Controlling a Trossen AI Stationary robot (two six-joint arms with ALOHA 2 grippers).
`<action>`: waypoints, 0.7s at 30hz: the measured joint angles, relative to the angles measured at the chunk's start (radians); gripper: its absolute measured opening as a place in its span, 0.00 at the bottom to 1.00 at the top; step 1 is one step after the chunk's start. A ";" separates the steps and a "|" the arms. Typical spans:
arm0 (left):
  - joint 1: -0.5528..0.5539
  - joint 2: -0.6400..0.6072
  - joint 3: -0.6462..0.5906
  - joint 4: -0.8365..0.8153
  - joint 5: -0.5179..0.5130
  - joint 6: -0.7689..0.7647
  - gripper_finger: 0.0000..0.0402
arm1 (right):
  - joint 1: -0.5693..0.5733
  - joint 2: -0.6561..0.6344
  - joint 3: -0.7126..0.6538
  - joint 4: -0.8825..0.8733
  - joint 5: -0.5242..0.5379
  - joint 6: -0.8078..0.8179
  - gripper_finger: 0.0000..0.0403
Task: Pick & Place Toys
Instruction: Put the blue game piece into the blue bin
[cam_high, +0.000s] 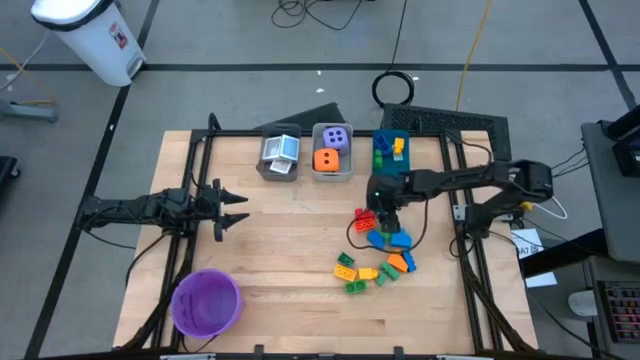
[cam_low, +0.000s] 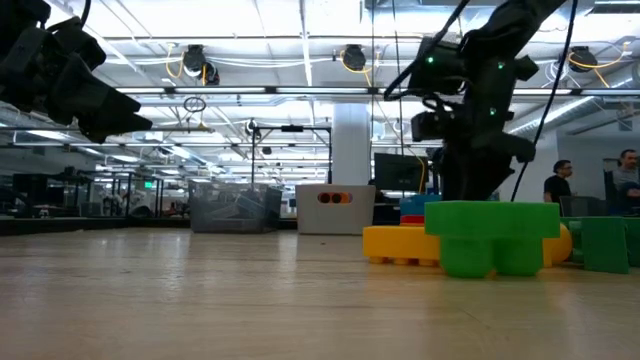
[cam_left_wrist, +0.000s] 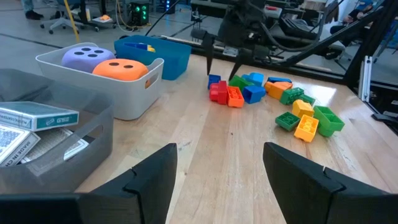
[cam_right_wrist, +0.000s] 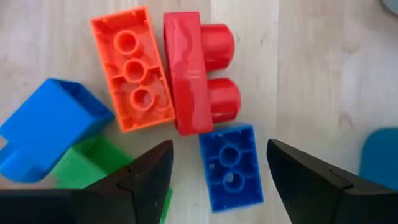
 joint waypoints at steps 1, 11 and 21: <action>0.000 0.000 0.000 0.000 0.000 0.000 0.61 | -0.006 0.013 0.000 0.002 0.000 -0.006 0.62; 0.000 0.000 0.000 0.000 0.000 0.000 0.61 | -0.033 0.049 0.000 -0.003 -0.029 -0.008 0.62; 0.000 0.000 0.000 0.000 0.000 0.000 0.61 | -0.033 0.048 -0.074 0.089 -0.029 0.029 0.53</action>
